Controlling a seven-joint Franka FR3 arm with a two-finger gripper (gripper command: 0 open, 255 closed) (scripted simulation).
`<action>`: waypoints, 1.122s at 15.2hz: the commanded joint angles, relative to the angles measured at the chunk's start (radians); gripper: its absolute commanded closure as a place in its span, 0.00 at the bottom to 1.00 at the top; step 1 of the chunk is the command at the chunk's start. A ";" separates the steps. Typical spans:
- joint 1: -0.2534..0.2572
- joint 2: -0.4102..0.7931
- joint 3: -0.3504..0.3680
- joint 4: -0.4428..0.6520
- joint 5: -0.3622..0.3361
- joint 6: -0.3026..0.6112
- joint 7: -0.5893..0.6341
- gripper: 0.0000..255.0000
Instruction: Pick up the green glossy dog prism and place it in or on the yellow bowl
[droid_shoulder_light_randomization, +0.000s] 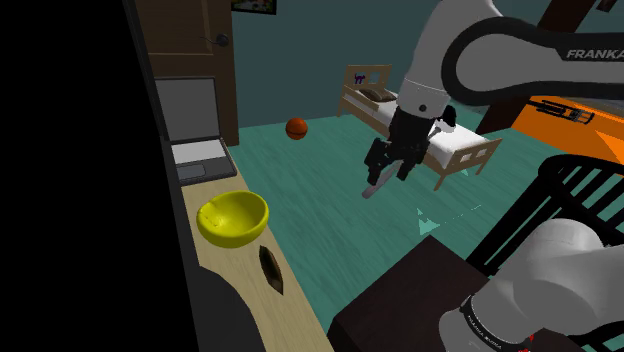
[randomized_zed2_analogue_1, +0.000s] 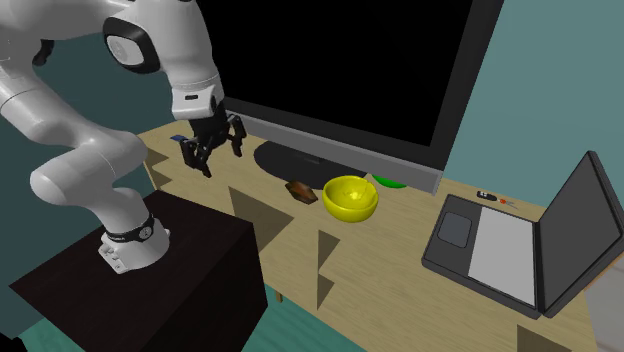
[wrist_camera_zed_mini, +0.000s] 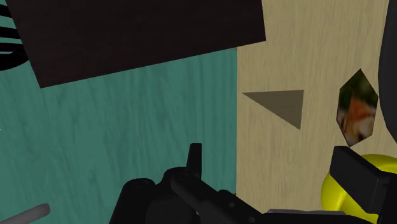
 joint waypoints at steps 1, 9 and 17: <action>0.017 0.037 0.044 -0.009 0.022 0.054 0.036 0.00; 0.061 0.245 0.213 0.006 0.067 0.271 0.174 0.00; 0.067 0.531 0.376 0.104 -0.009 0.467 0.360 0.00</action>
